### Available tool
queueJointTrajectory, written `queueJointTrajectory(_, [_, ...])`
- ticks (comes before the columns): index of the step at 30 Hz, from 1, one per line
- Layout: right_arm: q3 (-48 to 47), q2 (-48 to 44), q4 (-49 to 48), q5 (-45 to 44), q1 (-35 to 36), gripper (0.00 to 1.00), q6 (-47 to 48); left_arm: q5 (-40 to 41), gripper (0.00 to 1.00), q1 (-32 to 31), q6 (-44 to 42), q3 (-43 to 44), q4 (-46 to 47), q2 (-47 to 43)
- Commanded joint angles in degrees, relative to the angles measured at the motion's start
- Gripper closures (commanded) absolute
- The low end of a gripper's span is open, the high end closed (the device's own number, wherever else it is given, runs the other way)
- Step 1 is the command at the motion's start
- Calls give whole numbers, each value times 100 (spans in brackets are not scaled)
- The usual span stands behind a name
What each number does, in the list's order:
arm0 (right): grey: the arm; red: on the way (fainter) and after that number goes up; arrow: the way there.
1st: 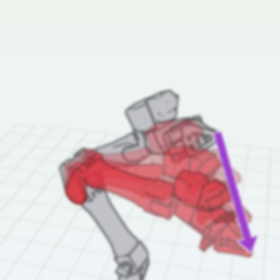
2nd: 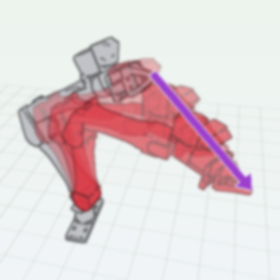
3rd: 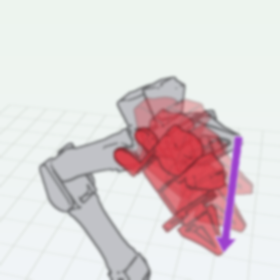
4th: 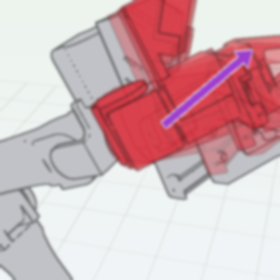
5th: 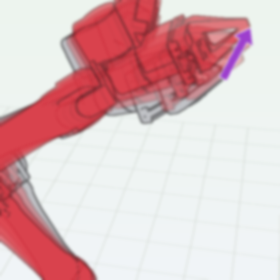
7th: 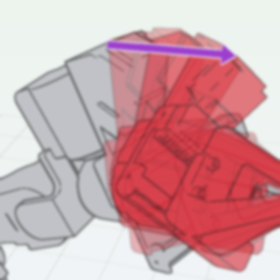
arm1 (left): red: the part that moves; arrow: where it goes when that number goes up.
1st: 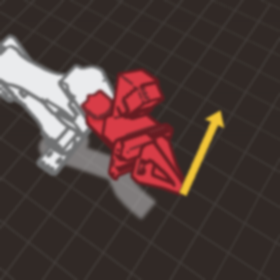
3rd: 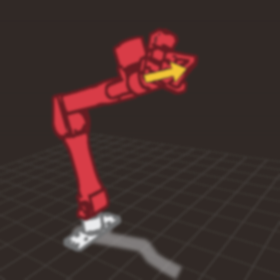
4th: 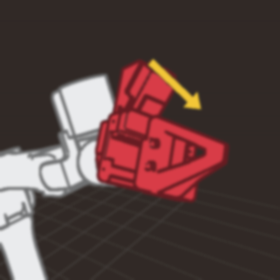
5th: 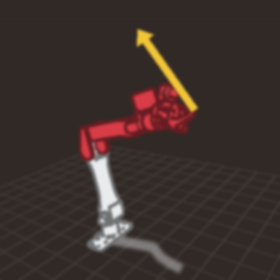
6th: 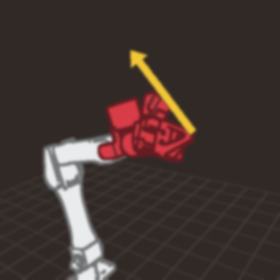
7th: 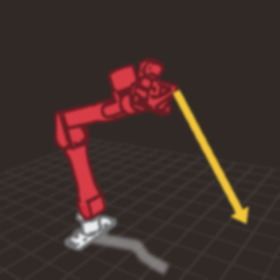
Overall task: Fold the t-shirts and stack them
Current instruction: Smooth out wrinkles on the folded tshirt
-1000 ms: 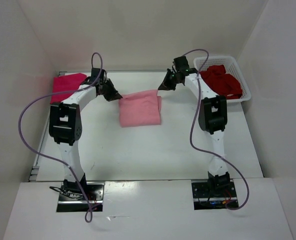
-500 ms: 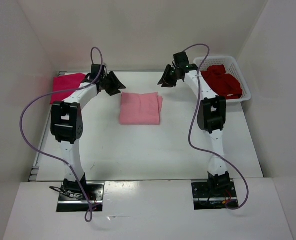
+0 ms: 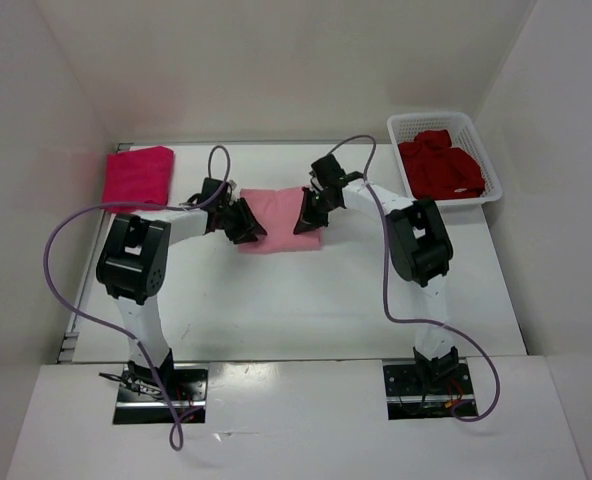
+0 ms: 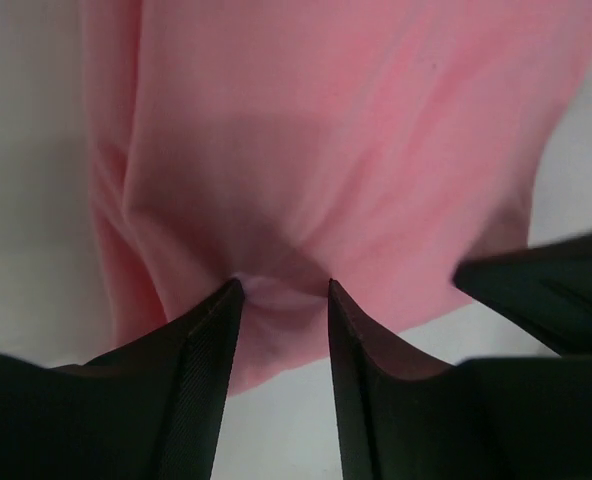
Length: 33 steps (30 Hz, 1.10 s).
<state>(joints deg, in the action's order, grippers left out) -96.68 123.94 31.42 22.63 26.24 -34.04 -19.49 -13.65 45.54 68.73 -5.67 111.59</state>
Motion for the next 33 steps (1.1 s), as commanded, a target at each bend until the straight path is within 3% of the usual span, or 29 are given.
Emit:
queueJointTrajectory(1, [605,-36,-513,39,-145,100,-15,-213,52,99,209,-639,373,-355])
queueJointTrajectory(6, [1851,-466,-803,39,-145,100,-129,-319,52,-85,456,-1887,436,-1068])
queueJointTrajectory(12, [2593,-1284,-804,101,-84,100,-129,-310,50,-147,579,-2189,-38,-2281])
queueJointTrajectory(17, [1840,-1391,-611,259,-84,95,-76,-99,50,-147,526,-1478,-145,-2520])
queueJointTrajectory(25, [232,-39,-743,532,-84,100,-181,-293,50,108,421,-564,418,-869])
queueJointTrajectory(33, [-544,1070,-734,471,-260,100,-314,-178,50,705,227,-702,610,-357])
